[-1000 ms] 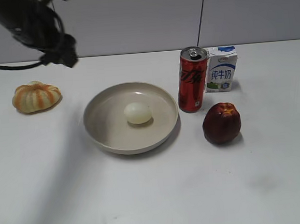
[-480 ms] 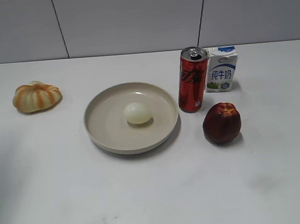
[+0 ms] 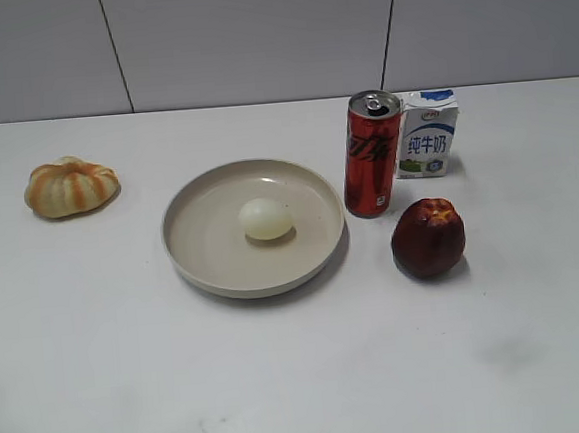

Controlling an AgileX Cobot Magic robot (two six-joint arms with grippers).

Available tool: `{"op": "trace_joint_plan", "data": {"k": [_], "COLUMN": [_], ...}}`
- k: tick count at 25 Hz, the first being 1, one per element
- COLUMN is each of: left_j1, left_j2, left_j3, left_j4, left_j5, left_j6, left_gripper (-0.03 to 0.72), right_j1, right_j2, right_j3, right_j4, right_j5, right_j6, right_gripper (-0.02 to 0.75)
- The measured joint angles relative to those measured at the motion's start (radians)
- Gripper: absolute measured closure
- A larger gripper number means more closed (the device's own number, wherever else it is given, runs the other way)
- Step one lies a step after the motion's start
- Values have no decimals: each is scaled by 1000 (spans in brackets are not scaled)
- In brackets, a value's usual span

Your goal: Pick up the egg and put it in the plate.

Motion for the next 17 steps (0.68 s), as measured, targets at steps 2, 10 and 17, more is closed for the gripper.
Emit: {"op": "trace_joint_plan", "data": {"k": [2, 10, 17], "left_j1": [0, 0, 0], "left_j2": [-100, -525, -785], "left_j3": [67, 139, 140], "left_j4": [0, -12, -13], "left_j5": [-9, -31, -31], "left_j6": [0, 0, 0], "left_gripper": [103, 118, 125], "right_j1": [0, 0, 0], "right_j2": [0, 0, 0], "right_j3": [0, 0, 0], "right_j4": [0, 0, 0], "right_j5": [0, 0, 0], "right_j6": [0, 0, 0], "right_gripper": [259, 259, 259]}}
